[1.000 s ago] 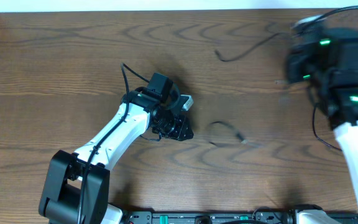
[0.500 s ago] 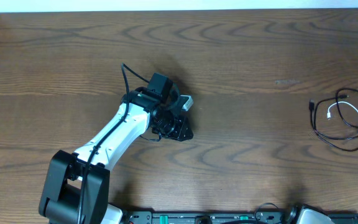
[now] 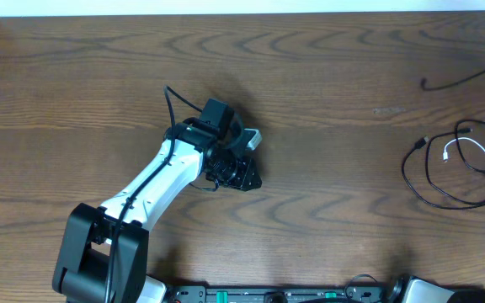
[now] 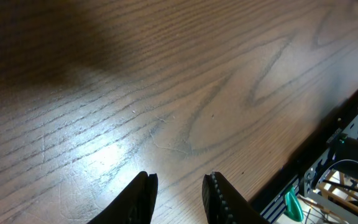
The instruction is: Untangle cables
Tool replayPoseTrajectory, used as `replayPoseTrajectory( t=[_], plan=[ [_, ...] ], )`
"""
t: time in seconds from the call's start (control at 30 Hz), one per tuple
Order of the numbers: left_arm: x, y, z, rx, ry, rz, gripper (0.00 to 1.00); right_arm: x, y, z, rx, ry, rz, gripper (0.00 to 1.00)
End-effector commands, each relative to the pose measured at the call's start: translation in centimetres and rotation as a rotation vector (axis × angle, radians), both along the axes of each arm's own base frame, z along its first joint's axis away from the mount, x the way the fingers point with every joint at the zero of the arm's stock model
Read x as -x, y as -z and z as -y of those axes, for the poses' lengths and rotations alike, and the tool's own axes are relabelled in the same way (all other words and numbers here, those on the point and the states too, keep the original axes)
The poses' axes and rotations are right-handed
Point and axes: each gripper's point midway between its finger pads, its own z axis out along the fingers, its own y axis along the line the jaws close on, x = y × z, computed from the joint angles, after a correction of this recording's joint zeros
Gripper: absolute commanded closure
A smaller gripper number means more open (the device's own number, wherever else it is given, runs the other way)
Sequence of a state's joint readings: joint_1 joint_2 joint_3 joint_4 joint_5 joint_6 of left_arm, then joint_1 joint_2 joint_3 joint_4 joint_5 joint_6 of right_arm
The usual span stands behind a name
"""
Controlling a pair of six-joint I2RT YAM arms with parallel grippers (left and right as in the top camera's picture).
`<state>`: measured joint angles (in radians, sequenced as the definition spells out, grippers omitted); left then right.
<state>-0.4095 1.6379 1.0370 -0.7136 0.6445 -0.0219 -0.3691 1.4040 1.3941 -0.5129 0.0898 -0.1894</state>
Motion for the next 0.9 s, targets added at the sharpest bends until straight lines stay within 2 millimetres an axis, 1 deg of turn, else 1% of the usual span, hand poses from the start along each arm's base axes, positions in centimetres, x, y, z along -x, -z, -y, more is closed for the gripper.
replayPoseTrajectory(
  t=[0.0, 0.17, 0.2, 0.23, 0.27, 0.3, 0.37, 0.4, 0.47, 0.5, 0.53, 0.57, 0.67, 0.8, 0.83, 0.87],
  plan=[
    [0.1, 0.2, -0.1, -0.01, 0.009, 0.004, 0.7, -0.2, -1.3, -0.4, 0.002, -0.034, 0.031, 0.99],
    [0.1, 0.2, -0.1, -0.01, 0.009, 0.004, 0.7, 0.0, -0.9, -0.6, -0.006, -0.038, 0.017, 0.99],
    [0.1, 0.2, -0.1, -0.01, 0.009, 0.004, 0.7, 0.3, -0.1, -1.0, -0.028, -0.049, -0.013, 0.8],
    [0.1, 0.2, -0.1, -0.01, 0.009, 0.005, 0.7, 1.1, 1.5, -1.9, -0.076, -0.073, -0.078, 0.33],
    [0.1, 0.2, -0.1, -0.01, 0.009, 0.005, 0.7, 1.4, 2.1, -2.3, -0.096, -0.085, -0.104, 0.19],
    [0.0, 0.1, -0.1, -0.009, 0.009, 0.008, 0.7, 2.2, 3.4, -3.2, -0.141, -0.111, -0.157, 0.01],
    [0.0, 0.1, -0.1, -0.009, 0.009, 0.008, 0.7, 2.7, 4.4, -4.7, -0.208, -0.163, -0.195, 0.01],
    [0.0, 0.1, -0.1, -0.009, 0.009, 0.008, 0.7, 2.9, 4.8, -6.2, -0.294, -0.201, -0.197, 0.01],
    [0.0, 0.1, -0.1, -0.008, 0.009, 0.009, 0.7, 3.2, 5.1, -8.2, -0.399, -0.257, -0.199, 0.01],
    [0.0, 0.1, -0.1, -0.008, 0.009, 0.009, 0.7, 3.3, 5.1, -8.8, -0.428, -0.28, -0.202, 0.01],
    [0.0, 0.1, -0.1, -0.007, 0.009, 0.011, 0.7, 3.6, 5.3, -10.1, -0.482, -0.325, -0.213, 0.01],
    [-0.1, 0.1, -0.1, -0.007, 0.009, 0.011, 0.7, 3.8, 5.5, -10.5, -0.502, -0.338, -0.221, 0.01],
    [-0.1, 0.1, -0.1, -0.007, 0.009, 0.011, 0.7, 4.5, 6.9, -11.5, -0.553, -0.348, -0.285, 0.01],
    [-0.1, 0.1, 0.0, -0.006, 0.009, 0.014, 0.7, 5.3, 10.8, -12.5, -0.62, -0.322, -0.408, 0.01],
    [-0.1, 0.1, 0.0, -0.006, 0.009, 0.015, 0.69, 5.5, 12.2, -12.4, -0.649, -0.284, -0.445, 0.01],
    [-0.1, 0.1, 0.0, -0.006, 0.009, 0.015, 0.7, 5.6, 13.1, -12.2, -0.666, -0.25, -0.469, 0.01]
  ],
)
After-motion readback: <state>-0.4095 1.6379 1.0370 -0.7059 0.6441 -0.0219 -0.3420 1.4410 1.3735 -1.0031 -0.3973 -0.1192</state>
